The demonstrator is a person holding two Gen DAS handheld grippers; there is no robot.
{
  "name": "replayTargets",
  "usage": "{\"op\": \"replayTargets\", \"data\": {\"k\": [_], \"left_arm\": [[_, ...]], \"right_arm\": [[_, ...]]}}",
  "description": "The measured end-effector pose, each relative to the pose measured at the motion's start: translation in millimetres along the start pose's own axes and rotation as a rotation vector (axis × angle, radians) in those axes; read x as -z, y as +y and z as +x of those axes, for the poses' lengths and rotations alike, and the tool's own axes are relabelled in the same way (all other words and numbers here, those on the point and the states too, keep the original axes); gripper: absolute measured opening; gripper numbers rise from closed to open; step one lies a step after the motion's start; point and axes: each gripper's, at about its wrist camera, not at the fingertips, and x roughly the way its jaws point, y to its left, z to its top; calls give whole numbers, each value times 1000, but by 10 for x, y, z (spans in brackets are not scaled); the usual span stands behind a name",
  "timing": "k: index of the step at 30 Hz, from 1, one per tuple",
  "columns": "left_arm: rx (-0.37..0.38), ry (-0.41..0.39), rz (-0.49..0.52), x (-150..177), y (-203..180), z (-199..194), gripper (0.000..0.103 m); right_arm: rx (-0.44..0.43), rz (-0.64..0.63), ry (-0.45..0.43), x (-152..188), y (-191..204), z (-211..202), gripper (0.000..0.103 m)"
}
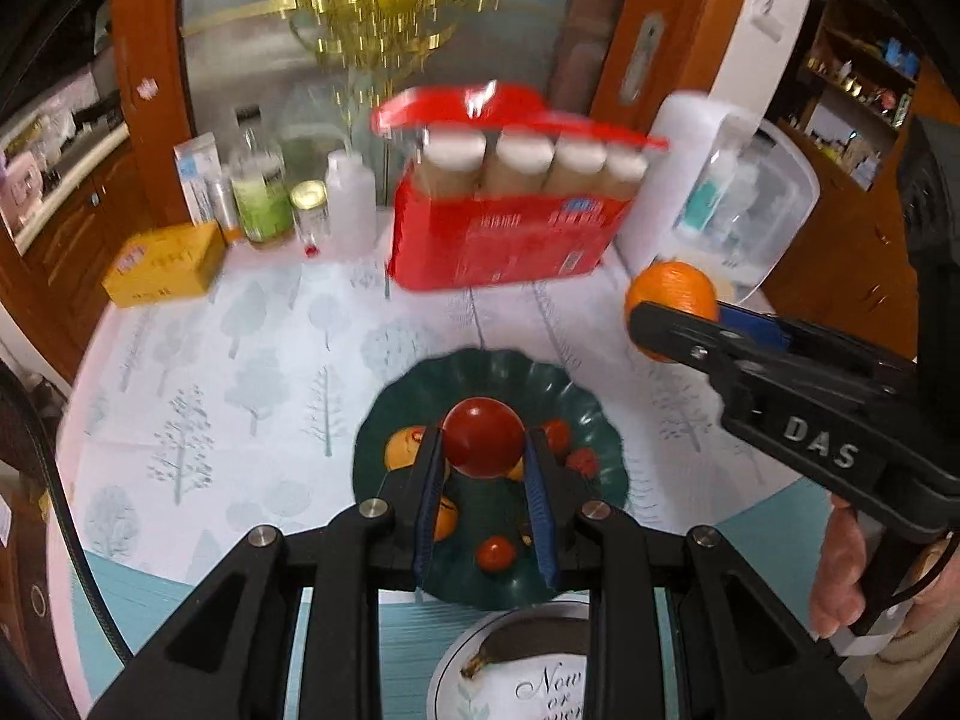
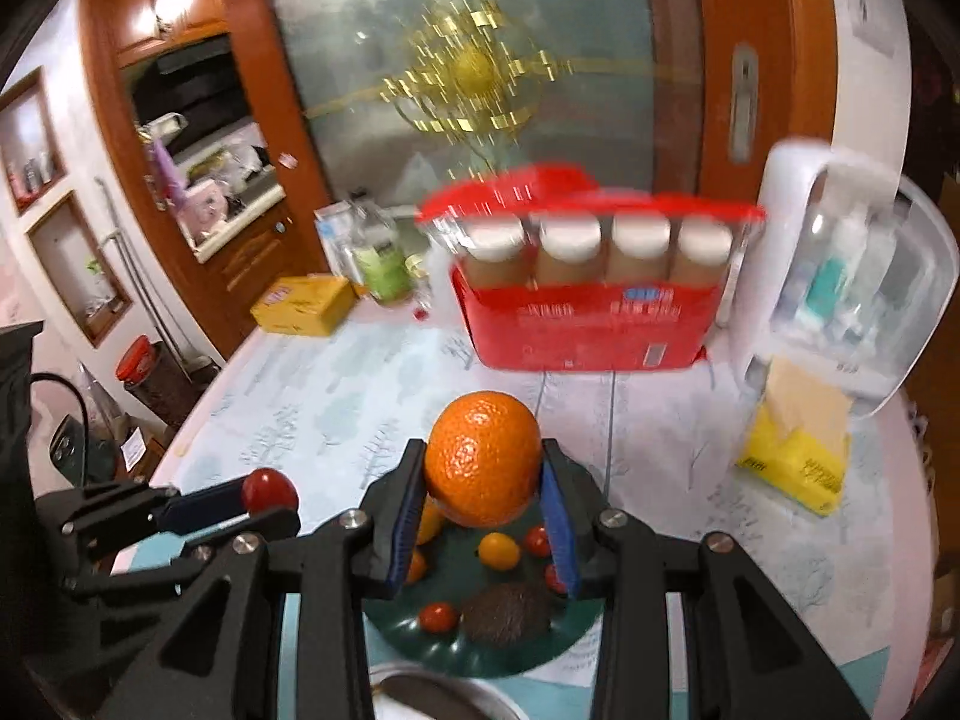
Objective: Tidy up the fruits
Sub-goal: 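Carry tomato and mandarin onto the green plate and open both tools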
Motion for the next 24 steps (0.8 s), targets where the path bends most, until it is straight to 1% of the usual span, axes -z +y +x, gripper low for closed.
{"op": "replayTargets", "data": {"k": [3, 6, 9, 11, 16, 20, 22, 24], "left_arm": [[6, 54, -4, 46, 6, 414, 25], [17, 101, -2, 126, -4, 712, 25], [24, 154, 8, 200, -34, 1030, 25], [25, 170, 16, 240, -49, 1161, 25], [30, 204, 19, 323, -43, 1379, 25], [25, 218, 22, 362, -43, 1435, 25], [22, 226, 20, 374, -33, 1440, 26], [20, 224, 20, 382, -29, 1423, 30]], "right_arm": [[4, 25, 59, 83, -96, 421, 37], [4, 40, 120, 184, -169, 816, 37], [0, 51, 169, 284, -211, 1092, 37], [-2, 54, 199, 356, -241, 1258, 37], [-11, 62, 257, 482, -267, 1537, 37], [-8, 46, 293, 547, -267, 1685, 38], [-11, 44, 303, 569, -270, 1715, 39], [-35, 50, 301, 579, -274, 1711, 39]]}}
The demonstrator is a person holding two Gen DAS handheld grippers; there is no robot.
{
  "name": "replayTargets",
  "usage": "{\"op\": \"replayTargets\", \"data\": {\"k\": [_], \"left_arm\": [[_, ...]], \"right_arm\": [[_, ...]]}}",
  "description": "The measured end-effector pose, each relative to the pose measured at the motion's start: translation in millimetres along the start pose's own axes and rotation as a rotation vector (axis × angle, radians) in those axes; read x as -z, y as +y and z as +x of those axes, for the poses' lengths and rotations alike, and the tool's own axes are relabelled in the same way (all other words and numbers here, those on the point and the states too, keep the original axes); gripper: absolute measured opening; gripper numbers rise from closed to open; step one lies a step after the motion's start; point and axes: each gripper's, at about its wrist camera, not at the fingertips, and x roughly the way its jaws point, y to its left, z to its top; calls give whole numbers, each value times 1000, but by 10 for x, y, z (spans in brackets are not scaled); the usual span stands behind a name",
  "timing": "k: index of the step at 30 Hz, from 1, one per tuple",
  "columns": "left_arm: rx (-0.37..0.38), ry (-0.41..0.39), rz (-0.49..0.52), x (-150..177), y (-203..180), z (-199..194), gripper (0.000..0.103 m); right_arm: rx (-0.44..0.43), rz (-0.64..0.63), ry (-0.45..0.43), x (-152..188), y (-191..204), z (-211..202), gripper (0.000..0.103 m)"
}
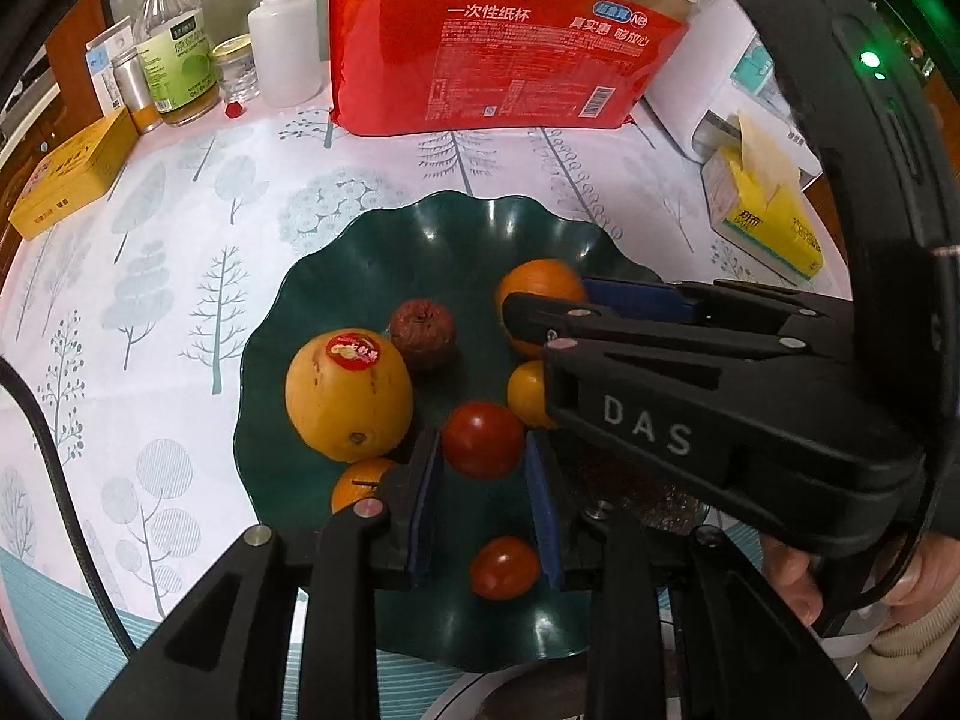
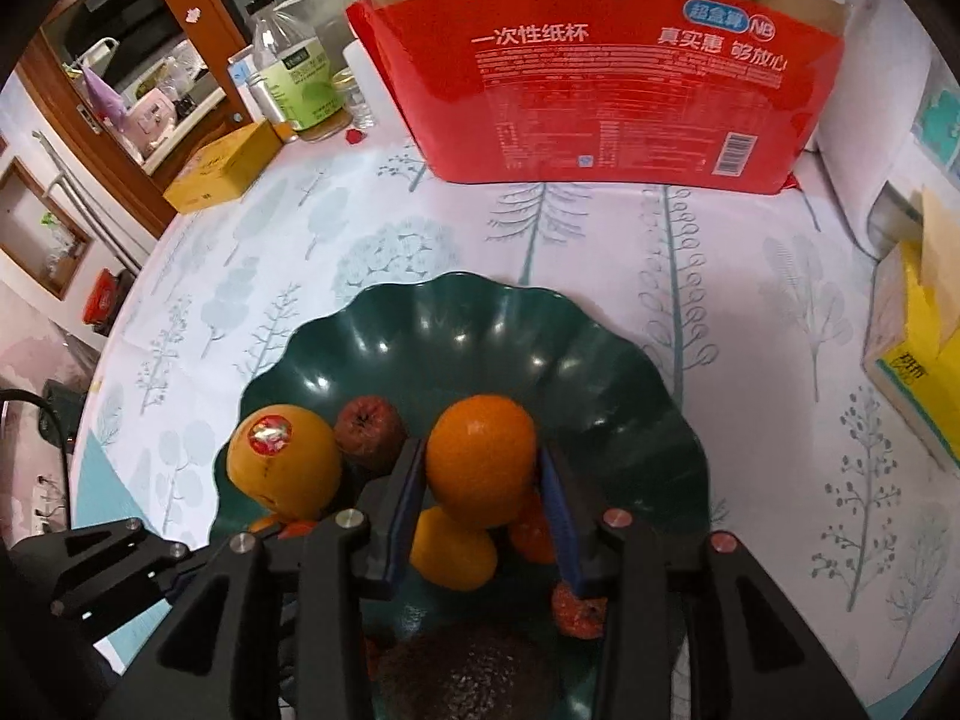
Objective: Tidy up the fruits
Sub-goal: 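Carry tomato and mandarin onto the green plate and open both tools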
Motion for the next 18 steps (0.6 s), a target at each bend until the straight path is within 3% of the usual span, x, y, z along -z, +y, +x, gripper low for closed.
{"op": "replayTargets", "data": {"k": [7, 12, 18], "left_arm": [[-4, -12, -7, 22, 16, -120, 35], [-11, -35, -11, 36, 22, -240, 57], [-8, -53, -21, 76, 15, -399, 64]], "right_arm": [[-30, 3, -28, 3, 12, -151, 43], [-36, -3, -48, 42, 36, -270, 43], [-44, -9, -62, 106, 91, -401, 43]]}}
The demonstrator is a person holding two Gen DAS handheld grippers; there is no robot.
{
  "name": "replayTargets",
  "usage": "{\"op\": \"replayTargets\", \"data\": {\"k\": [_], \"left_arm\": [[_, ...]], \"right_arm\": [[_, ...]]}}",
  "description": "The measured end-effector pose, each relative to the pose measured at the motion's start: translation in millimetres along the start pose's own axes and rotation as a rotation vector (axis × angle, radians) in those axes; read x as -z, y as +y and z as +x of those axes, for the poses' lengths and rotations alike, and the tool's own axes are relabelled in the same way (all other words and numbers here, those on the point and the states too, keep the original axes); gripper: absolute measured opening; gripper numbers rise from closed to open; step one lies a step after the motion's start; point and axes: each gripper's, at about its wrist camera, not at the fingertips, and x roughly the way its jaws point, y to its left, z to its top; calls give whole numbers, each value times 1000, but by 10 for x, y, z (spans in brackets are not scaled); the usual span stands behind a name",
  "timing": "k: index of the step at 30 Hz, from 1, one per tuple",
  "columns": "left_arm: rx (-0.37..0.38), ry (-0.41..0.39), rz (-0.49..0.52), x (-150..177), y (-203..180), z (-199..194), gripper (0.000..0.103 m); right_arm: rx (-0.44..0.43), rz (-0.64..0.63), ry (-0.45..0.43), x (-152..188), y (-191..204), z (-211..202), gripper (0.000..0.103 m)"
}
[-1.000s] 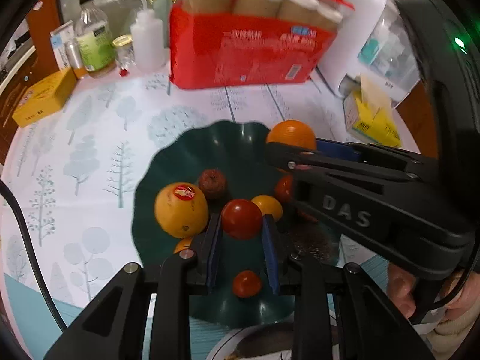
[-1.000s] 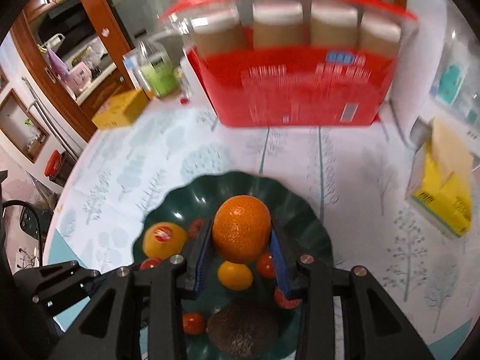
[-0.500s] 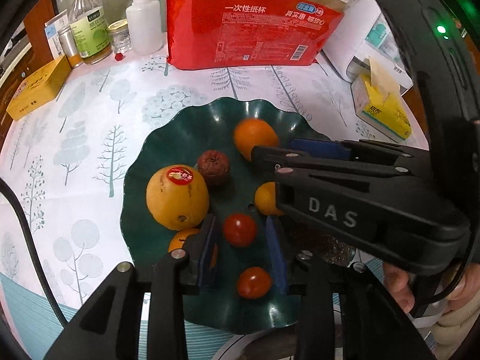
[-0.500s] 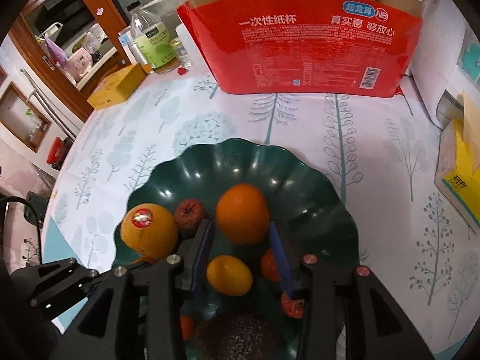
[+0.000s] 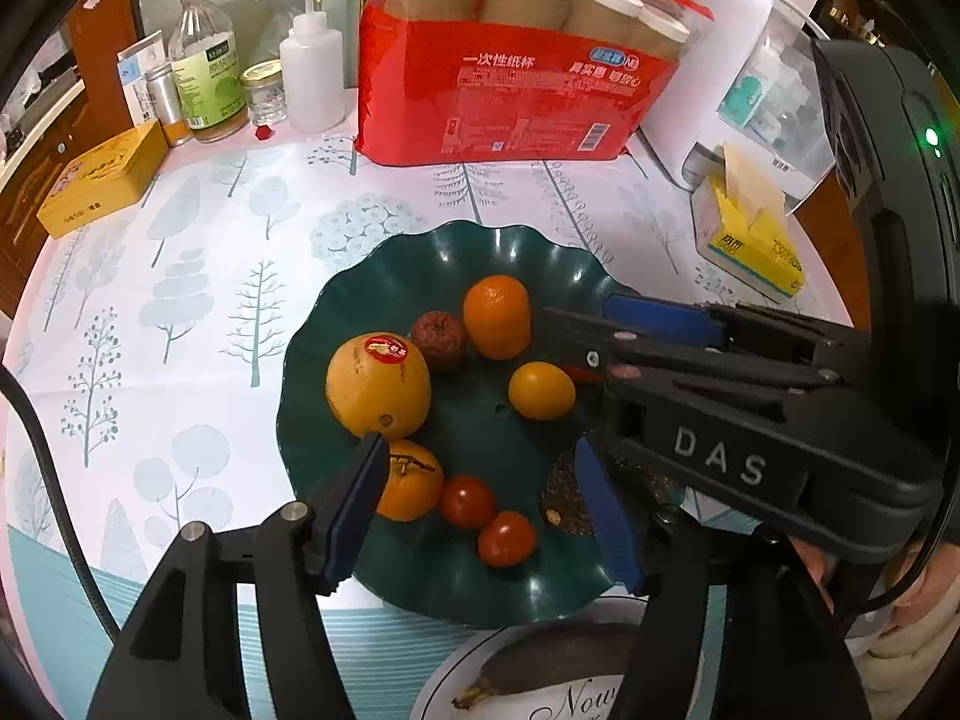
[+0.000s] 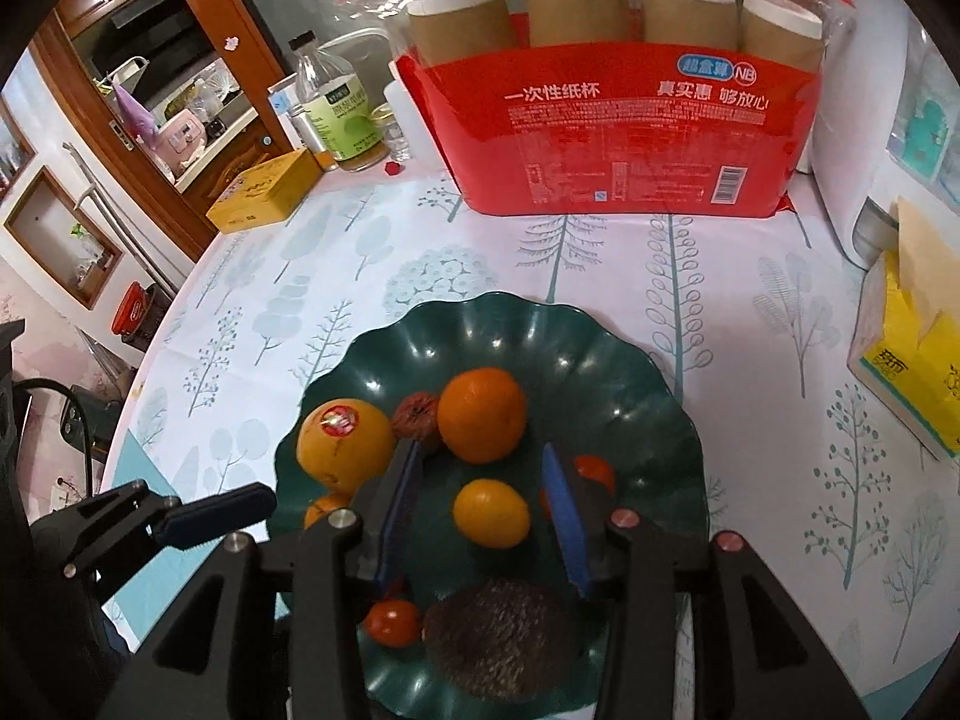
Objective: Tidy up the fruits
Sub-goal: 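Carry tomato and mandarin onto the green plate and open both tools, then withdraw both open tools back toward the white plate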
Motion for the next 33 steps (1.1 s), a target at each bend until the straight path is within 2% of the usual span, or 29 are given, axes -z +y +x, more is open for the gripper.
{"op": "replayTargets", "data": {"k": [10, 21, 33], "left_arm": [[-18, -39, 5, 66, -40, -358, 75], [-43, -90, -8, 255, -79, -838, 86], [-66, -121, -40, 552, -33, -1256, 88]], "right_arm": [[-2, -15, -21, 110, 133, -280, 43], [-10, -39, -75, 289, 322, -794, 43], [-53, -43, -133, 599, 463, -1358, 46]]}}
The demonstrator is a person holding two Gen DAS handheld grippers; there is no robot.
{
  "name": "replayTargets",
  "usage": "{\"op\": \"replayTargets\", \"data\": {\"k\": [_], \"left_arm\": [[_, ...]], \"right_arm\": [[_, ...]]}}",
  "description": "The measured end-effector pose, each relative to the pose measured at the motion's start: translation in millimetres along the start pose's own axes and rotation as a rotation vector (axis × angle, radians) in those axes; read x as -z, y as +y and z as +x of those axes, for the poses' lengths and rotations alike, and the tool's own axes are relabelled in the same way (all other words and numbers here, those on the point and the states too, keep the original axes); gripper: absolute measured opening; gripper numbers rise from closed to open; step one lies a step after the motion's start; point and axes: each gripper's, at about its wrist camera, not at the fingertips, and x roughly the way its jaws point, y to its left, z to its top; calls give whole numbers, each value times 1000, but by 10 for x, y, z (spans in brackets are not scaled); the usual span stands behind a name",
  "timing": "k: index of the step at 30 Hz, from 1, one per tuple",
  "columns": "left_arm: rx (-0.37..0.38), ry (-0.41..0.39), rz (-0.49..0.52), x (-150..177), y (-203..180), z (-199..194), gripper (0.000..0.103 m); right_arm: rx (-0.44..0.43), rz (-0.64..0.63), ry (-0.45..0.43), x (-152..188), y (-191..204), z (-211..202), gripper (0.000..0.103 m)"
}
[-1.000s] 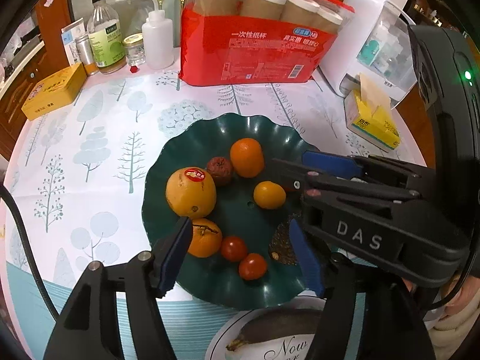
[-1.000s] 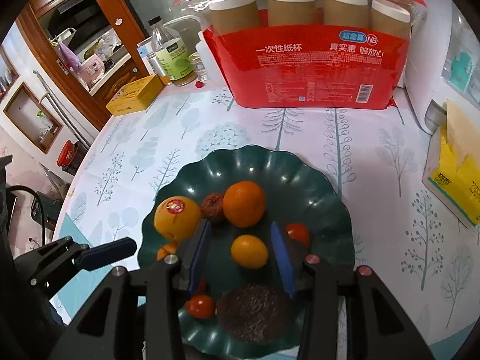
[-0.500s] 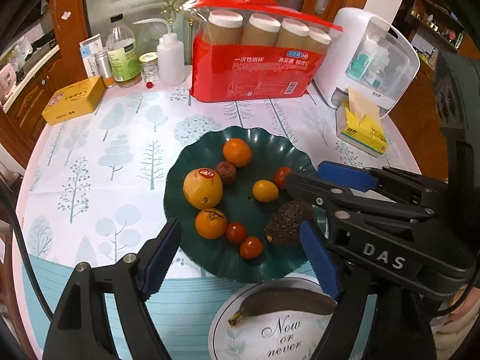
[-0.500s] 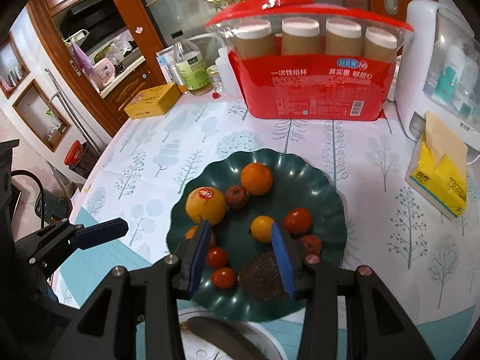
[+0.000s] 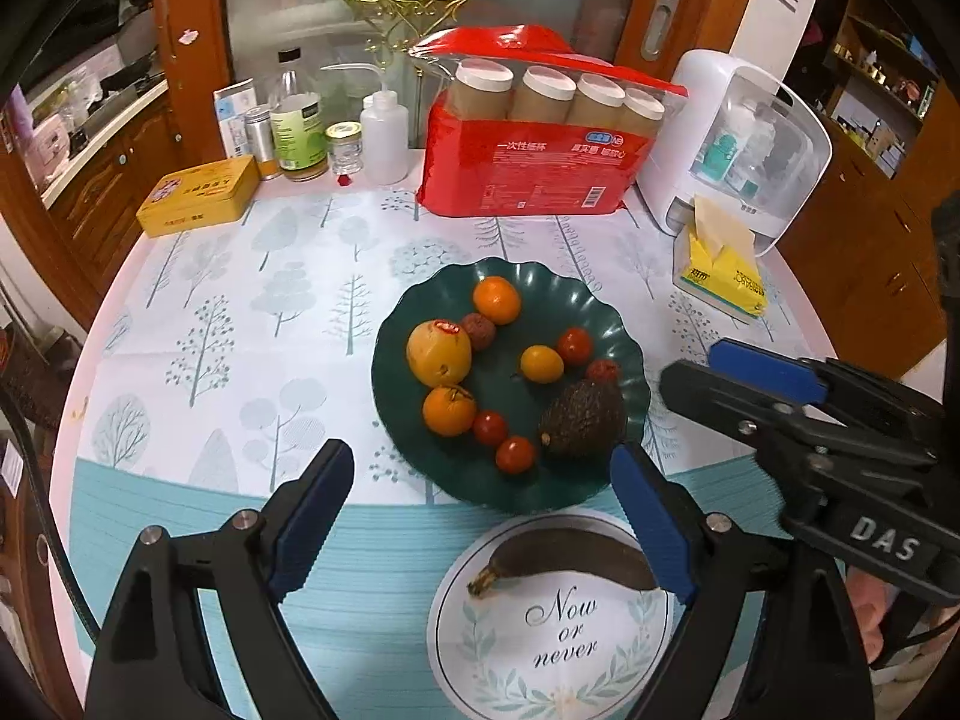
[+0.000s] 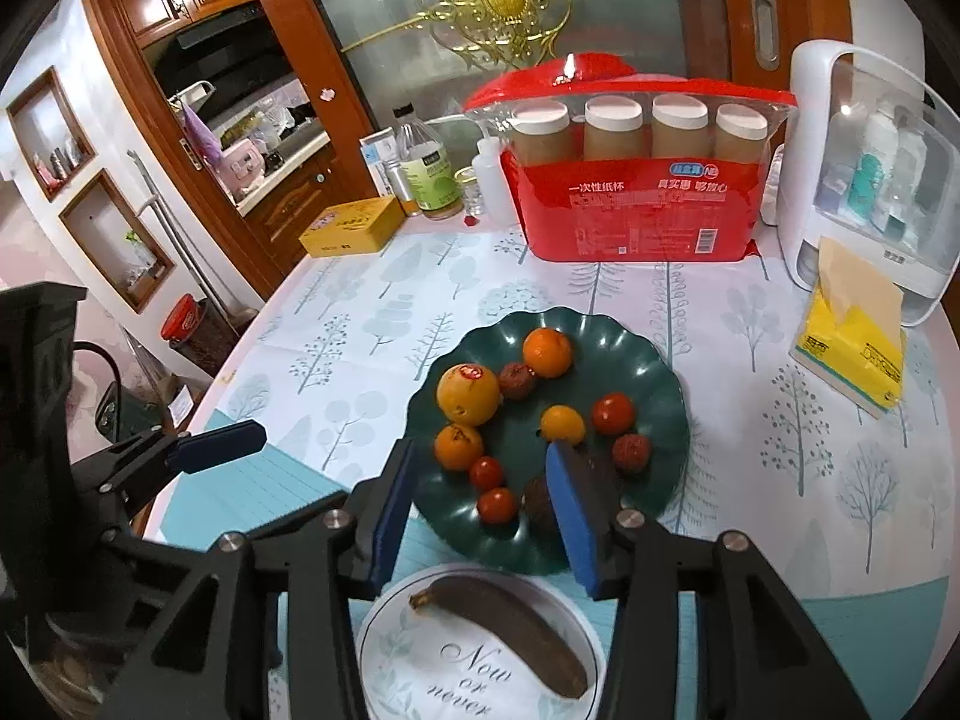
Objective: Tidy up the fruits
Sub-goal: 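Withdraw both open tools back toward the white plate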
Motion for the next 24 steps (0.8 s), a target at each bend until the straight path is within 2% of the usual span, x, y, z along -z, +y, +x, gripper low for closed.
{"op": "replayTargets", "data": {"k": [7, 16, 24], "left_arm": [[-24, -62, 24, 116, -84, -346, 90], [-38, -108, -8, 255, -50, -663, 90], [-99, -118, 10, 527, -26, -589, 94]], "right_arm": [[7, -15, -54, 128, 74, -354, 47], [27, -45, -129, 361, 157, -746, 63], [74, -101, -94, 627, 163, -629, 68]]}}
